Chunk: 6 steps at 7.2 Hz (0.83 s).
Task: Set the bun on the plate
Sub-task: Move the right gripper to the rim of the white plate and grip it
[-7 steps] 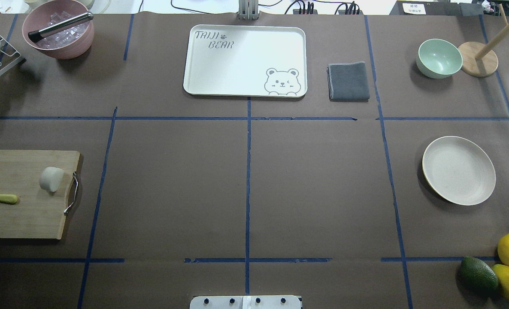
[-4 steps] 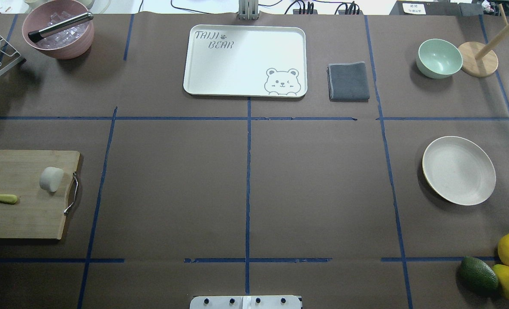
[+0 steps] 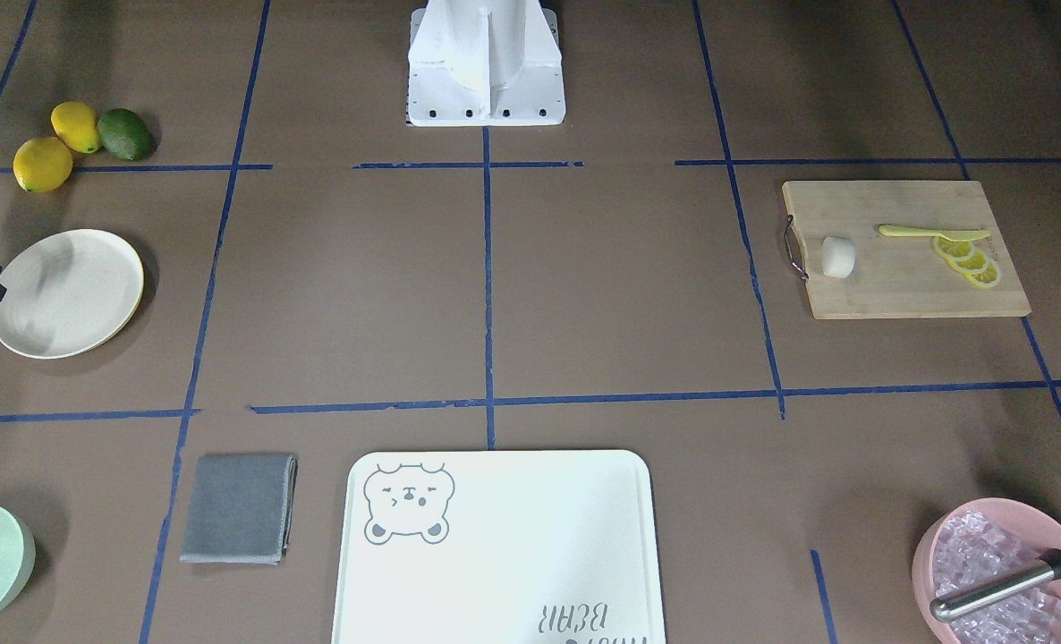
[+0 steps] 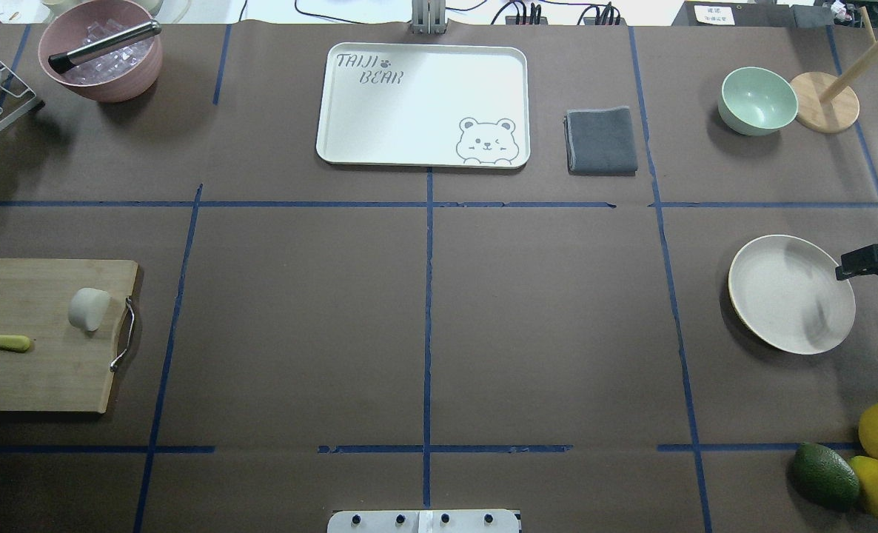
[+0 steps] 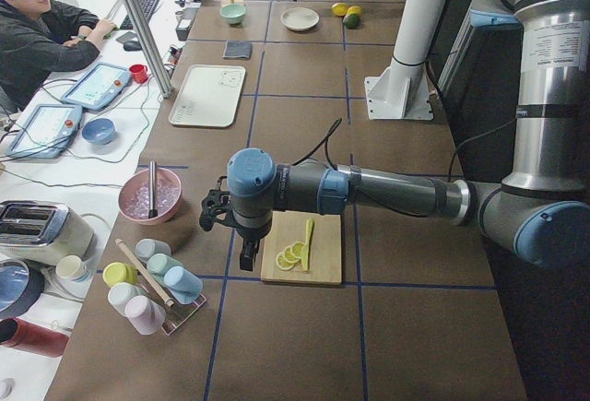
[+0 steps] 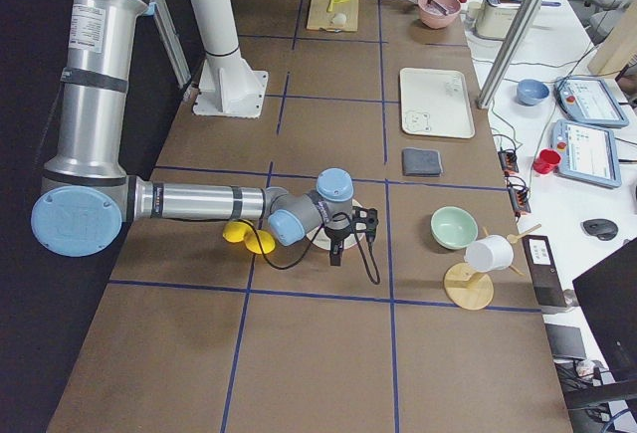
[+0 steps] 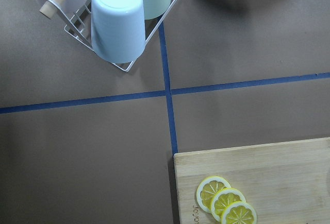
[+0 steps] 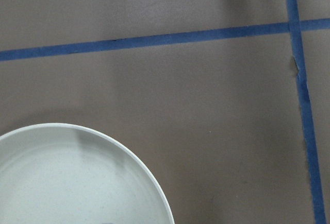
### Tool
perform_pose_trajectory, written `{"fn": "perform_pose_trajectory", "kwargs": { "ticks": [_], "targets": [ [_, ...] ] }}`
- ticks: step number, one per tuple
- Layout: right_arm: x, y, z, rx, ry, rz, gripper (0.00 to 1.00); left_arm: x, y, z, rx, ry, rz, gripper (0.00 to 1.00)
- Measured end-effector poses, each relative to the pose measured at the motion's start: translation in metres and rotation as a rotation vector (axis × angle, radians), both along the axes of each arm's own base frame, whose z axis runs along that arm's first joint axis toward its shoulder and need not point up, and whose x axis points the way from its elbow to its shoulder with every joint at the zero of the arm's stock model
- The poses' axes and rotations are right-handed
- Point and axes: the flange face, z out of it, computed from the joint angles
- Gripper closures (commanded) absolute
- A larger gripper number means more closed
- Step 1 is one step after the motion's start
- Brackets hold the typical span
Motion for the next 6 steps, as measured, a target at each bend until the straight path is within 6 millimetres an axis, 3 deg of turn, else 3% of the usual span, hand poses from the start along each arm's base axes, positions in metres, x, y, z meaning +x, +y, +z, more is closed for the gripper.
{"fn": "perform_pose_trajectory", "kwargs": {
  "ticks": [4,5,6],
  "targets": [
    [-0.014,0.006,0.006,-0.013,0.000,-0.032,0.23,0.000,0.000,0.000,0.000,0.000,-0.001,0.00],
    [-0.017,0.007,0.007,-0.016,-0.002,-0.039,0.34,-0.001,0.000,0.000,0.001,0.000,-0.001,0.00],
    [-0.019,0.009,0.007,-0.020,-0.005,-0.046,0.54,-0.001,0.000,-0.001,0.001,0.000,-0.001,0.00]
  ]
}}
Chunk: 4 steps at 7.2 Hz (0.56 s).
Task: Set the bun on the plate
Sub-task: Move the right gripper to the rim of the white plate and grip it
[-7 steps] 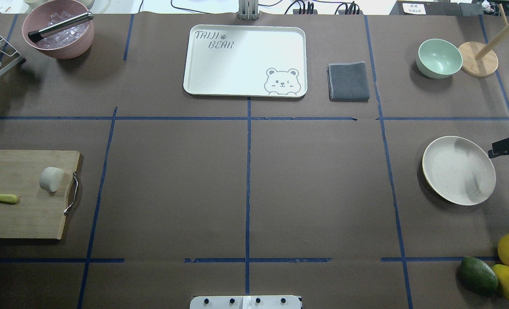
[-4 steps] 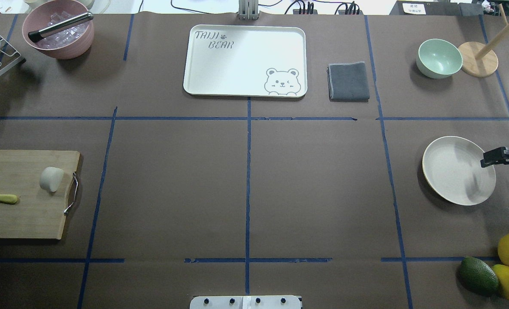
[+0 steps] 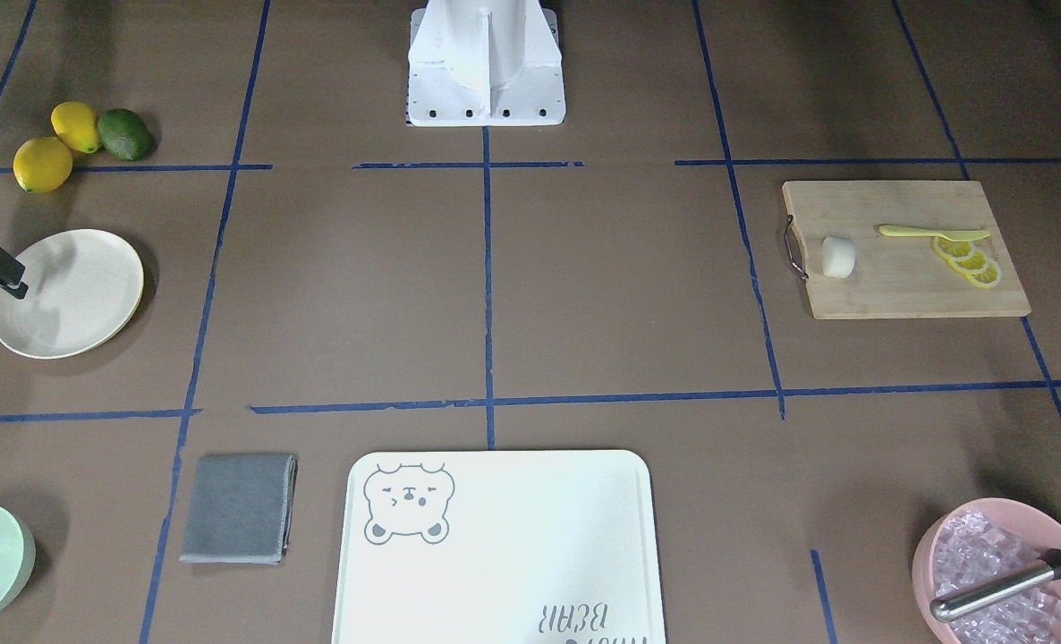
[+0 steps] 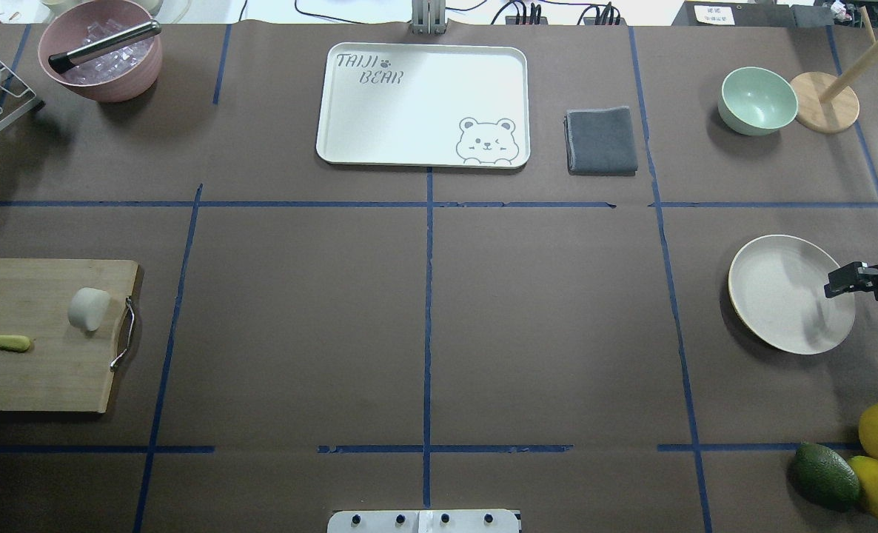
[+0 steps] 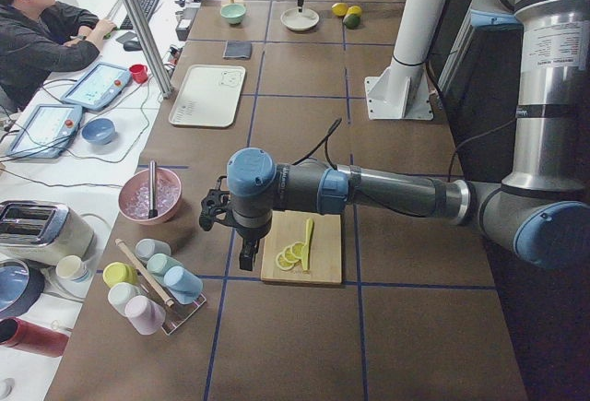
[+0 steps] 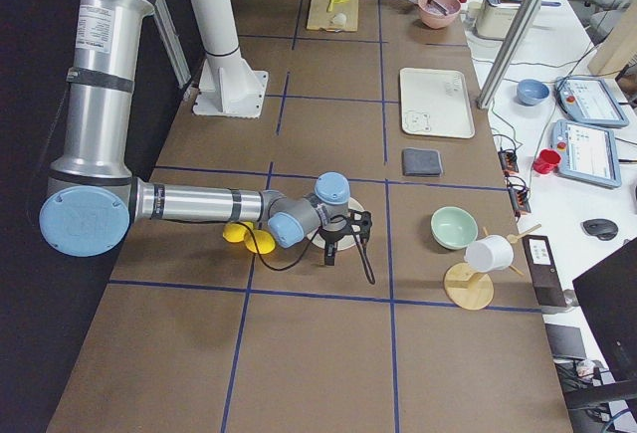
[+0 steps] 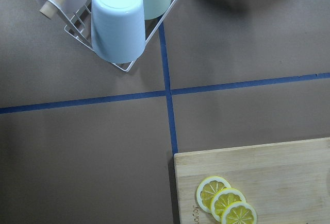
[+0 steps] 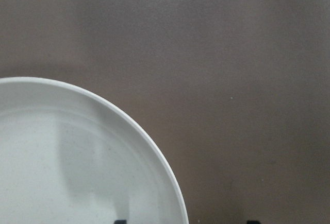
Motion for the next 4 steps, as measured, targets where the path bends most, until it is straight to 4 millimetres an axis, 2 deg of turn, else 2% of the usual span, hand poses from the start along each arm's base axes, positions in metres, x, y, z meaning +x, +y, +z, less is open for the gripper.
{"fn": "perform_pose_trajectory", "kwargs": {
  "ticks": [2,4],
  "targets": [
    [-0.0036,0.0029,0.0003,-0.011,-0.013,-0.016,0.97,-0.0001,-0.0001,0.0002,0.000,-0.001,0.000,0.00],
    [-0.0043,0.0045,-0.0013,-0.016,-0.028,-0.025,1.00,-0.0001,-0.0001,0.0004,0.000,-0.001,0.001,0.00]
  ]
}}
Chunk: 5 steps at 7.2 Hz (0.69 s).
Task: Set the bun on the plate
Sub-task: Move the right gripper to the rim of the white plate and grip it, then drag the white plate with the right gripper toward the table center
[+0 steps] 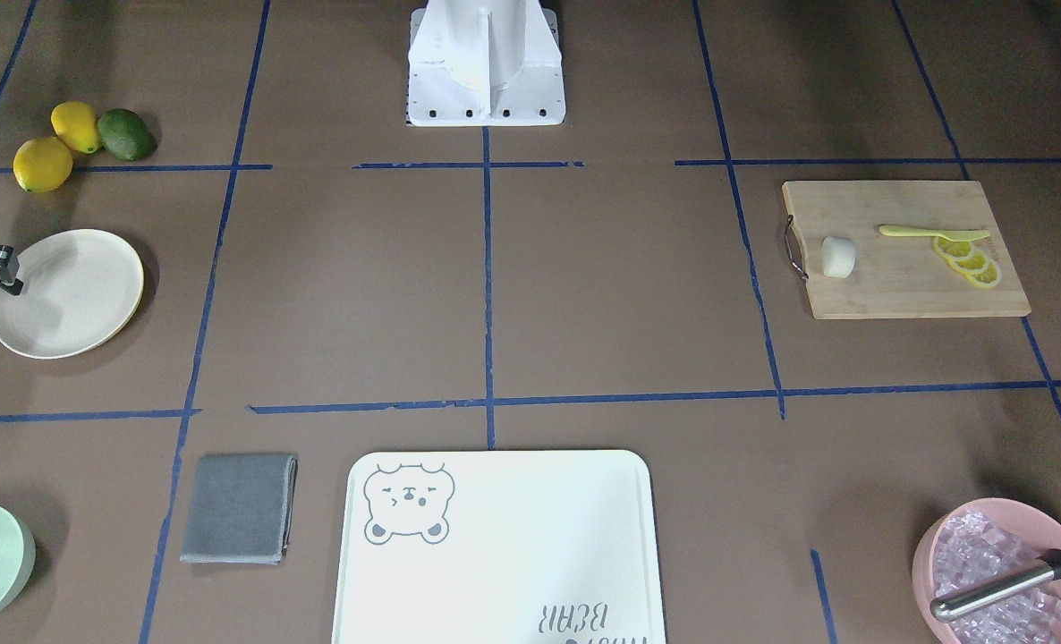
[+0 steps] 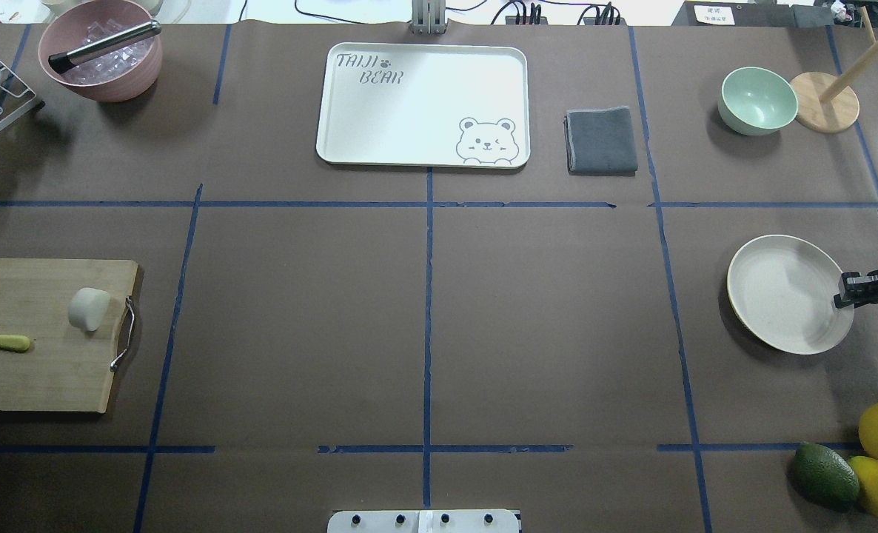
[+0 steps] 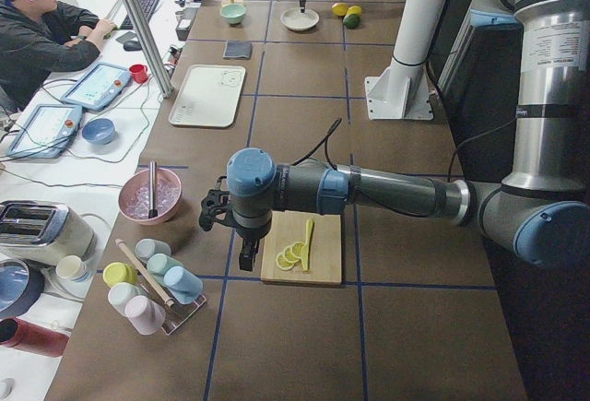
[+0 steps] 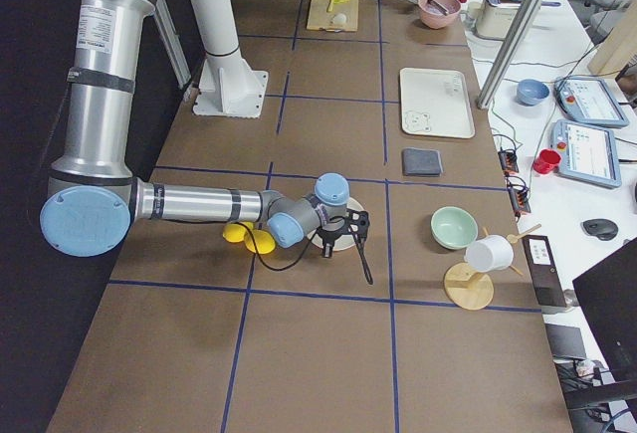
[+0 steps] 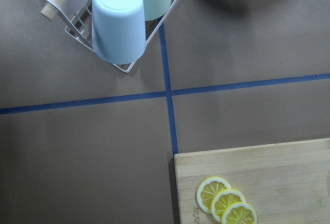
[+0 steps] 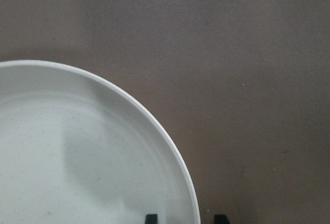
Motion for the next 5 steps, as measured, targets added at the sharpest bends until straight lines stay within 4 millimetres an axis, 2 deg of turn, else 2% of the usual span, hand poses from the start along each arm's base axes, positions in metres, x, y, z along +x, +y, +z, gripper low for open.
{"fn": "perform_pose_trajectory", "kwargs": {
  "ticks": [1,2,3,4,5],
  "targets": [
    [0.000,0.000,-0.004,0.005,-0.007,-0.001,1.00,0.000,0.000,0.000,0.000,0.000,0.000,0.00],
    [0.003,0.003,-0.018,0.019,-0.030,-0.003,1.00,0.000,0.000,0.000,0.000,0.000,-0.001,0.00],
    [0.008,0.007,-0.045,0.025,-0.087,0.000,1.00,0.000,0.000,-0.001,0.001,0.000,-0.001,0.00],
    [0.009,0.002,-0.089,0.012,-0.169,0.034,1.00,0.000,0.000,-0.001,0.001,0.001,-0.001,0.00],
    [-0.002,-0.016,-0.143,-0.012,-0.250,0.090,1.00,0.000,0.001,-0.001,0.001,0.001,-0.001,0.00]
  ]
}}
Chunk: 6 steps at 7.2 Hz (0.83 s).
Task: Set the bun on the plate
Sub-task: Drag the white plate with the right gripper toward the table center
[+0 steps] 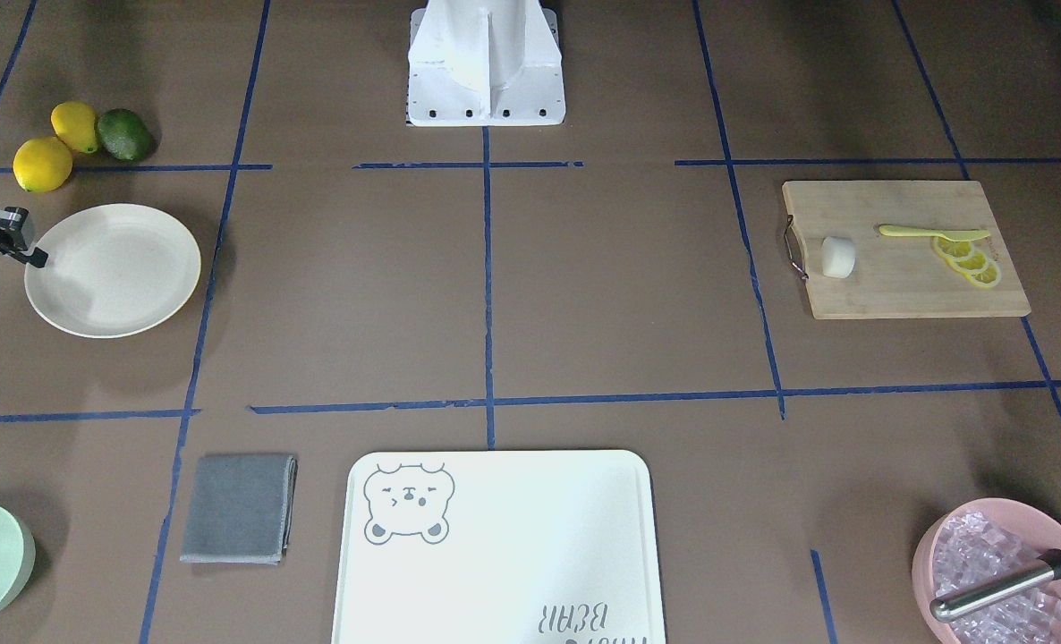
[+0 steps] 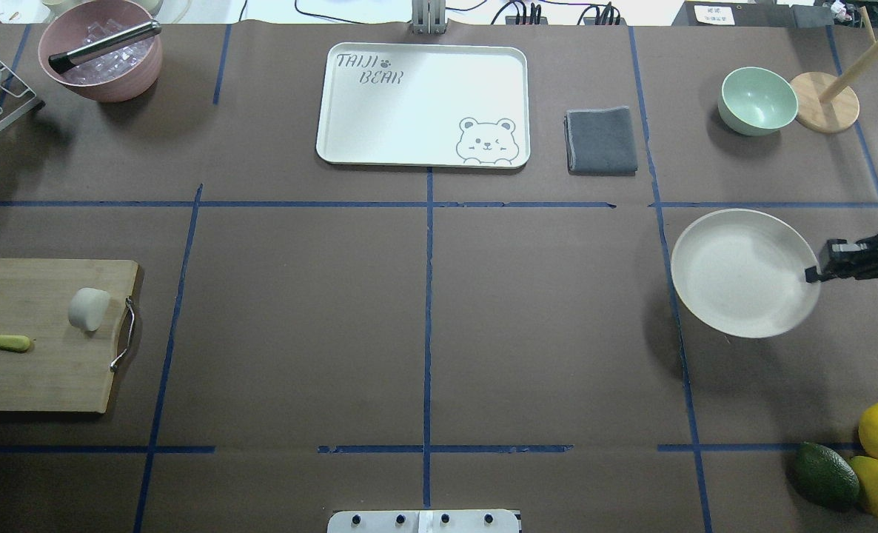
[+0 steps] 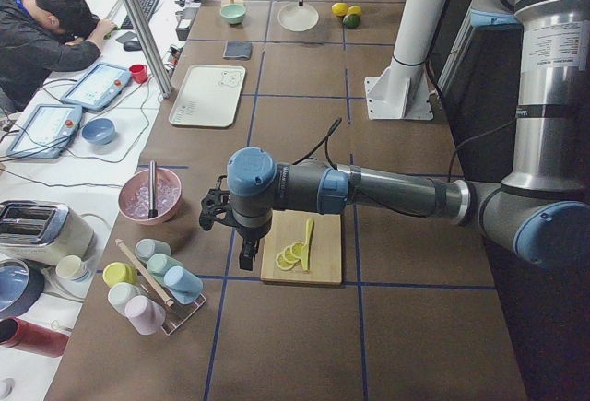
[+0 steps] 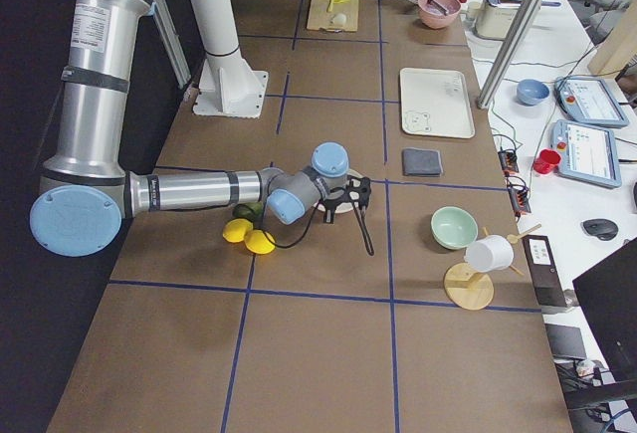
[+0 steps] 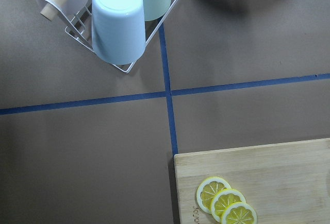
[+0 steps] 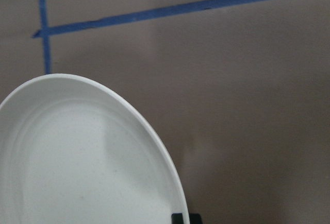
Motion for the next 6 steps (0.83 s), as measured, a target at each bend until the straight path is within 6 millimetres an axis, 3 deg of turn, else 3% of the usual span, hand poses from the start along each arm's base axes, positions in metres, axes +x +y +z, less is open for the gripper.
{"fn": "perform_pose_trajectory", "kwargs": {
  "ticks": [1,2,3,4,6],
  "targets": [
    [-0.033,-0.021,-0.061,-0.036,-0.080,0.034,1.00,0.000,0.001,0.001,-0.001,0.000,0.000,0.00],
    [-0.080,-0.030,-0.116,-0.063,-0.138,0.037,1.00,0.000,0.001,0.001,-0.003,0.000,0.000,0.00],
    [-0.137,-0.025,-0.159,-0.075,-0.163,0.044,1.00,0.000,0.001,0.002,-0.006,0.000,0.000,0.00],
    [-0.199,-0.009,-0.191,-0.079,-0.162,0.064,1.00,0.000,0.001,0.004,-0.008,0.001,0.000,0.00],
    [-0.302,0.022,-0.236,-0.088,-0.091,0.105,1.00,0.000,0.001,0.004,-0.011,0.001,0.000,0.00]
  ]
}}
